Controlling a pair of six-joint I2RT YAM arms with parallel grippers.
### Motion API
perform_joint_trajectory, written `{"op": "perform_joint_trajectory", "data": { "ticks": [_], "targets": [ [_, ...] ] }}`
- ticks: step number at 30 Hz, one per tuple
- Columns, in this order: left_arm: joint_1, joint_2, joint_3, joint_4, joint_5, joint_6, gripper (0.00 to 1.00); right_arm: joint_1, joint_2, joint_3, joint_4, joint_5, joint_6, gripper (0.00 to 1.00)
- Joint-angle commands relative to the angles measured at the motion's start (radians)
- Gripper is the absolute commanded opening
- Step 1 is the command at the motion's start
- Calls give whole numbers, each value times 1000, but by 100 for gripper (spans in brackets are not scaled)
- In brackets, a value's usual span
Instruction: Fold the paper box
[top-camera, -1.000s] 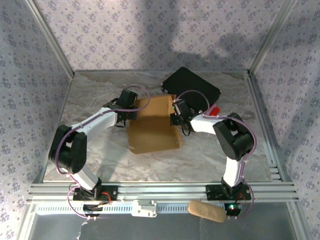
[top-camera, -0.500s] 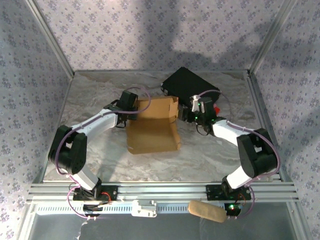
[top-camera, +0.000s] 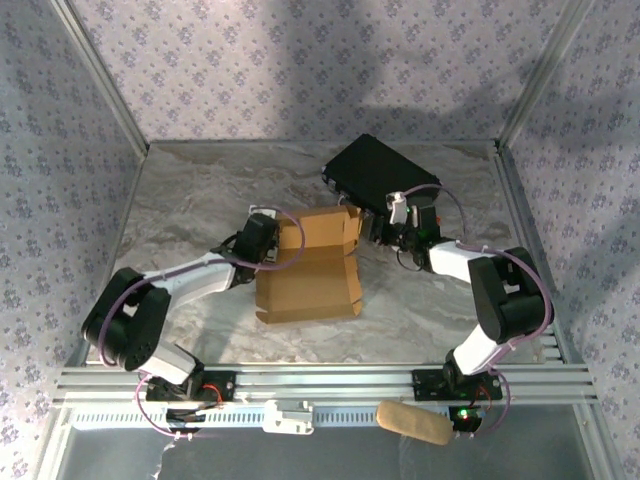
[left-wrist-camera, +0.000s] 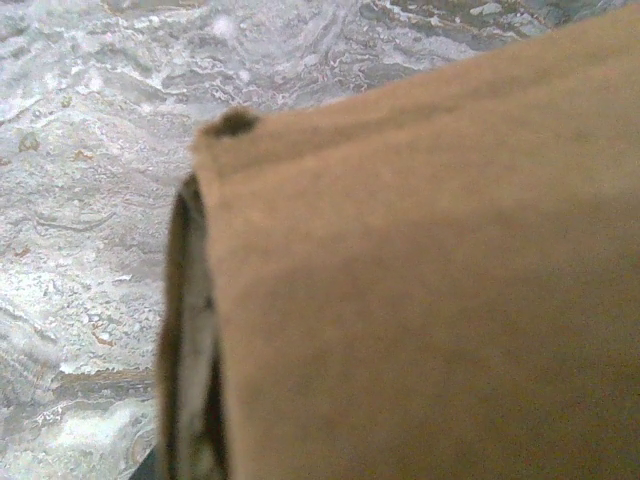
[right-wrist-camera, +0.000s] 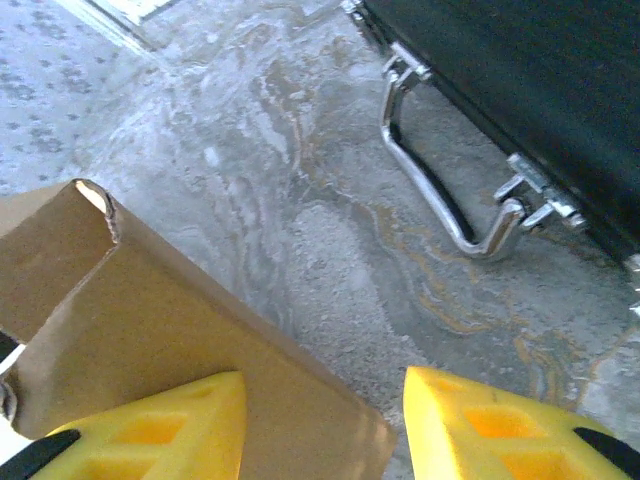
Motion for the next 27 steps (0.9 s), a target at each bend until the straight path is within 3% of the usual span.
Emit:
{"op": "perform_joint_trajectory", "data": {
  "ticks": [1, 7, 13, 16, 20, 22, 27],
  "targets": [
    [-7, -38, -54, 82, -86, 33, 0, -5, -21, -77, 111, -86, -48, 47],
    [-8, -31, -73, 116, -88, 38, 0, -1, -19, -73, 77, -117, -115, 50],
    [-15, -29, -75, 112, -101, 41, 0, 17, -12, -33, 42, -49, -164, 51],
    [-15, -30, -83, 113, -107, 42, 0, -5, -29, -65, 109, 13, -147, 51],
    [-16, -31, -98, 123, -113, 27, 0, -52, -4, -104, 261, -72, -108, 51],
    [-25, -29, -117, 144, -120, 7, 0, -26, 11, -144, 376, -41, -145, 54],
    [-60, -19, -161, 185, -157, -23, 0, 56, 42, -119, 324, 18, -239, 56]
  ]
}}
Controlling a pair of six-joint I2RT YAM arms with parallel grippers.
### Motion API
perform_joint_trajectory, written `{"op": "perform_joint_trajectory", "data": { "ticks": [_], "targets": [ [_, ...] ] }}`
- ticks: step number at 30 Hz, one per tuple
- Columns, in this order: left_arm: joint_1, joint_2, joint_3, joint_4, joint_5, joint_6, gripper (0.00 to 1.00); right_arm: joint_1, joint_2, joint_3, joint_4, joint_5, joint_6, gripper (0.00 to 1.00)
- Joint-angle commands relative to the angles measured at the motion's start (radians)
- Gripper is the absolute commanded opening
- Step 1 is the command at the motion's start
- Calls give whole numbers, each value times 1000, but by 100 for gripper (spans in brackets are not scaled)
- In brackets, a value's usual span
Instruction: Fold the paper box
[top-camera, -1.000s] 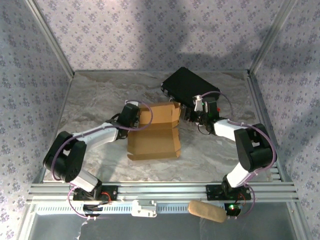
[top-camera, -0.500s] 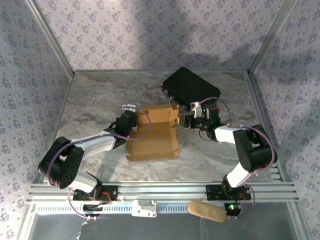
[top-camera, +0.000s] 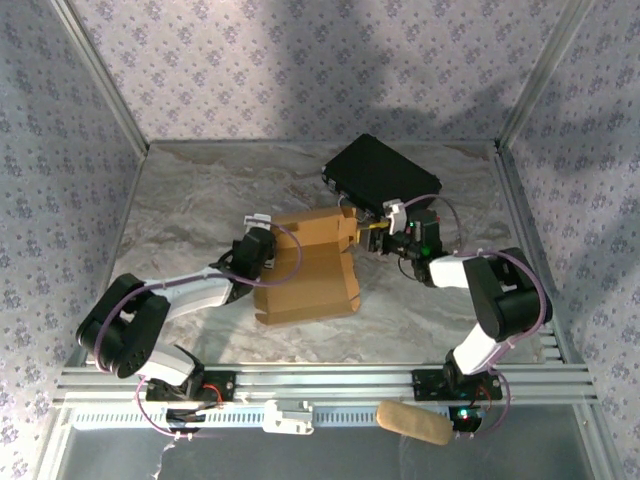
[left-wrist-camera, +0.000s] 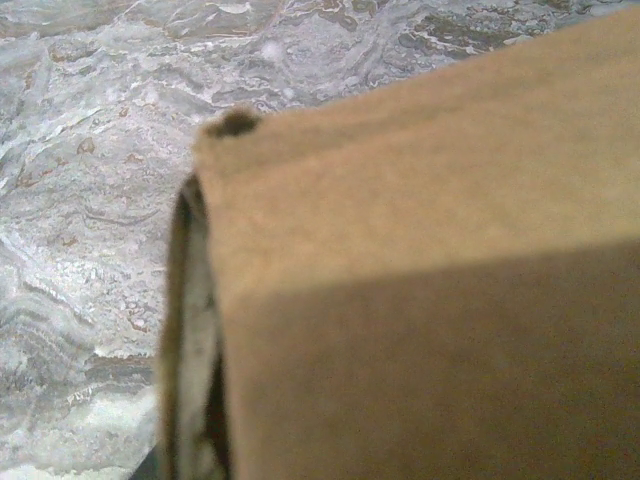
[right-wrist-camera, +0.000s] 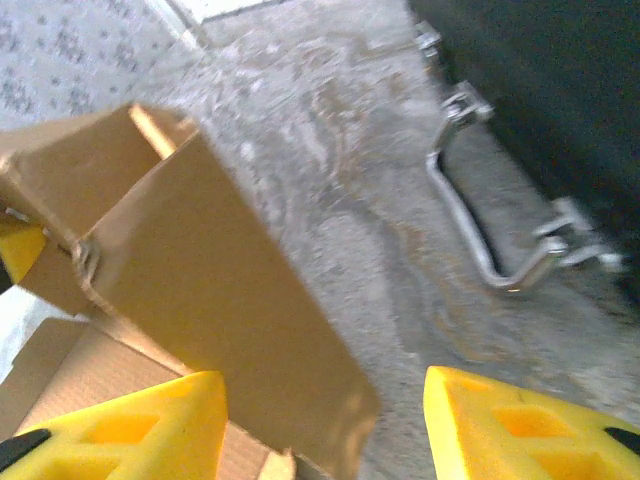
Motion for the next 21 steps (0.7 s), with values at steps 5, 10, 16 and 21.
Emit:
{"op": "perform_joint_trajectory", "data": {
  "ticks": [5, 10, 16, 21],
  "targets": [
    [-38, -23, -99, 67, -33, 13, 0, 14, 0, -71, 202, 55, 2, 55],
    [-46, -24, -90, 77, 4, 74, 0, 27, -67, -143, 229, 116, -24, 54],
    [-47, 11, -49, 28, 7, 100, 0, -103, -181, -220, 347, 78, 125, 54],
    [-44, 20, -40, 31, -5, 98, 0, -126, -162, -14, -51, 124, 118, 49]
  ]
}}
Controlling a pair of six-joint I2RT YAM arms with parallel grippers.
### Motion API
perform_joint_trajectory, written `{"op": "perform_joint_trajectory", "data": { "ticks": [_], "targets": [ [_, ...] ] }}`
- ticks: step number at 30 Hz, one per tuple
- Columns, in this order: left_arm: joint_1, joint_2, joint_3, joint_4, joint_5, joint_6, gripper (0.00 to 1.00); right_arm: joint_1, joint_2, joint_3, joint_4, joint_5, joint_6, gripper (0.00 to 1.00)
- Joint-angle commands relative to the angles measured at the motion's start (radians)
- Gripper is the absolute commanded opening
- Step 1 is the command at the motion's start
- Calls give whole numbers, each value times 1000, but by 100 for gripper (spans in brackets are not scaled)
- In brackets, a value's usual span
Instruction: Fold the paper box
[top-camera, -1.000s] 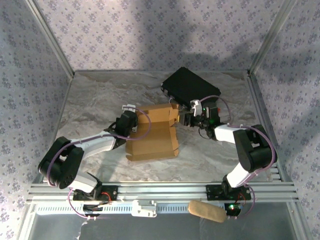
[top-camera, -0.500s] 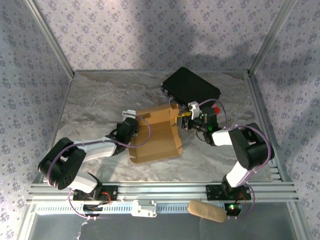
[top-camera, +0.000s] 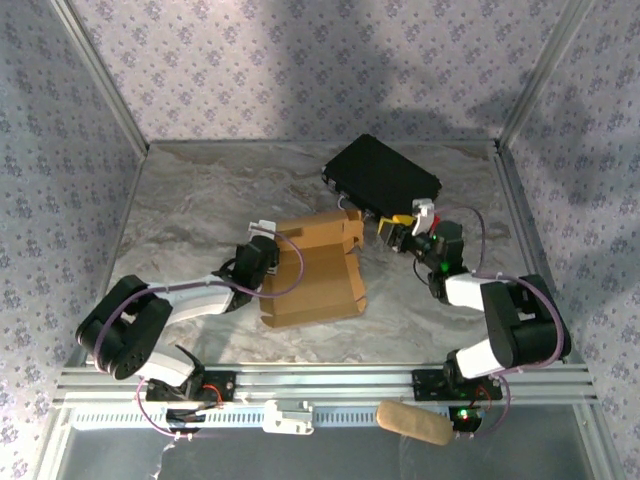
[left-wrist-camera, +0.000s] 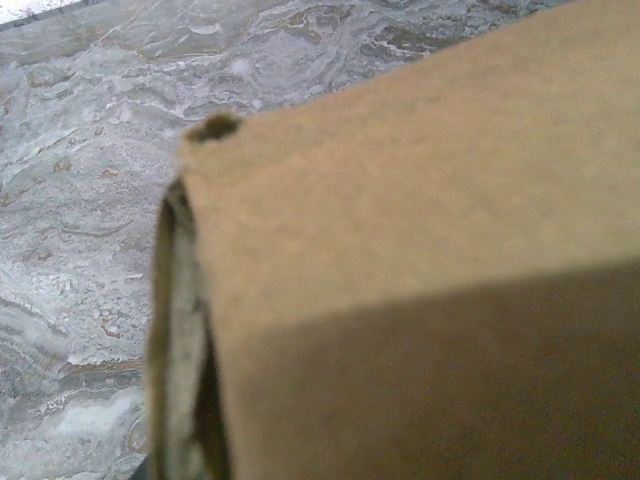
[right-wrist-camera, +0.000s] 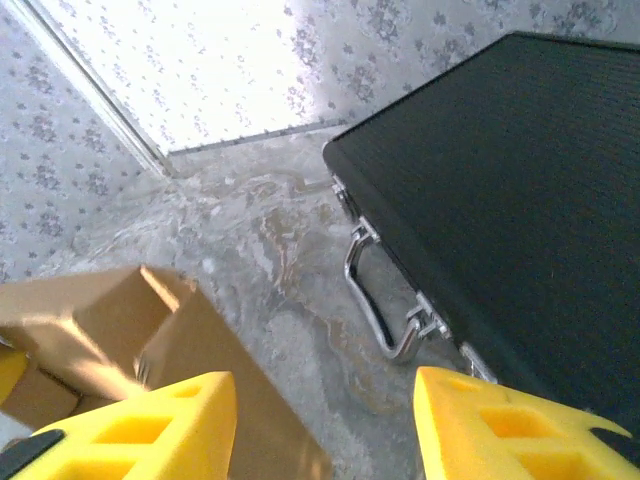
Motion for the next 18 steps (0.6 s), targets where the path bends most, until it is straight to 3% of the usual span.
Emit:
{"op": "perform_joint_trajectory", "data": {
  "ticks": [1, 10, 18],
  "targets": [
    [-4, 21, 17, -73, -3, 49, 0, -20, 64, 164, -250, -23, 45, 48],
    [-1, 25, 23, -76, -1, 47, 0, 26, 299, 374, -430, -56, 46, 45],
    [-1, 42, 25, -70, -5, 22, 0, 135, 298, 379, -487, -91, -48, 42]
  ]
}}
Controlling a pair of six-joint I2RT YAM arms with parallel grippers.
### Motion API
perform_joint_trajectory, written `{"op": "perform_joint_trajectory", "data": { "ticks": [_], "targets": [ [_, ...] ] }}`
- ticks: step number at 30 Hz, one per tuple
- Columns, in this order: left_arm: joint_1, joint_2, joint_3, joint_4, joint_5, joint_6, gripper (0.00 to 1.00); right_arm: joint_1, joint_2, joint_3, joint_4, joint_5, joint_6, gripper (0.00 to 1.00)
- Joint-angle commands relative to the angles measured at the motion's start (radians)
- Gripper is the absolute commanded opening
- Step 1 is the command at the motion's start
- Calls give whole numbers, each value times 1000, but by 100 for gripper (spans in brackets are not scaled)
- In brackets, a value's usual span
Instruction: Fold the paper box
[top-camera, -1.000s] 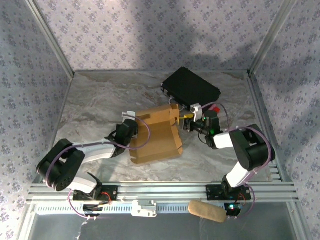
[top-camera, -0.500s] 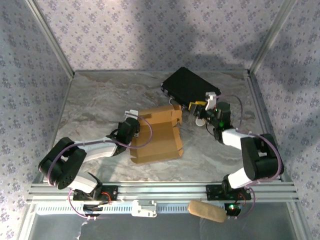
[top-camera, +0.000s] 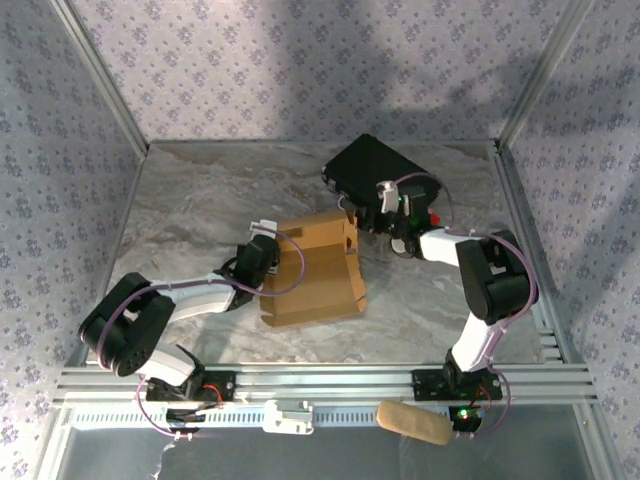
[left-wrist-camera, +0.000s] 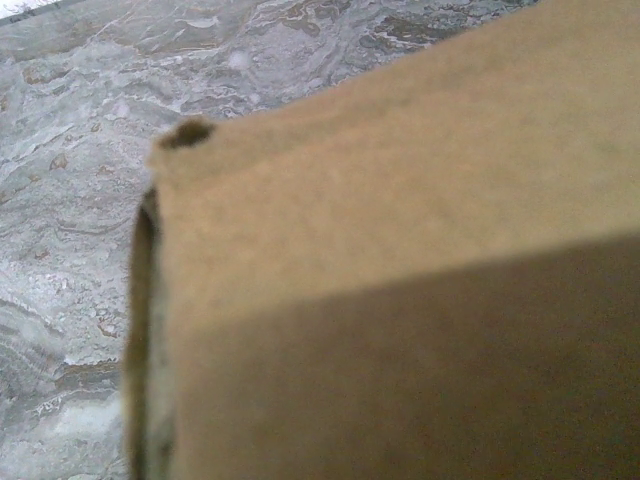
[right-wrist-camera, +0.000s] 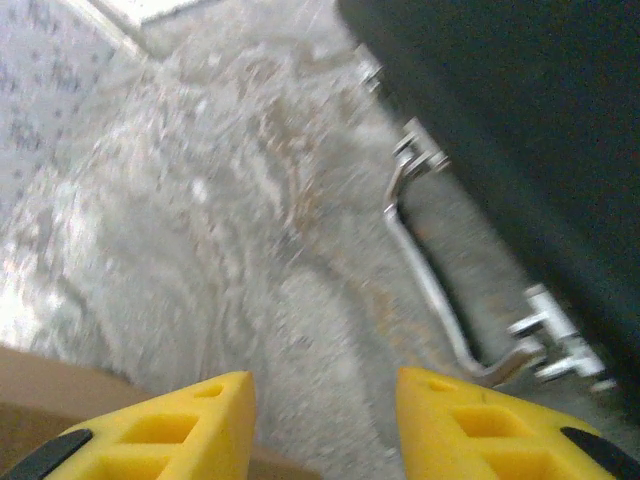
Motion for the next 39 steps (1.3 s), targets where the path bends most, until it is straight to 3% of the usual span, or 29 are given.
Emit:
{"op": "perform_joint_trajectory", "data": {
  "ticks": [1, 12, 21, 39],
  "targets": [
    [-1, 27, 17, -61, -5, 19, 0, 21, -12, -47, -37, -37, -34, 41],
    [-2, 31, 25, -81, -13, -23, 0, 64, -167, -305, 154, 30, 1, 38],
    [3, 29, 56, -119, 4, -8, 0, 151, -259, -387, 173, 31, -142, 40],
    [91, -87, 199, -272, 237, 21, 0, 142, -168, -117, 14, -122, -199, 42]
  ]
}}
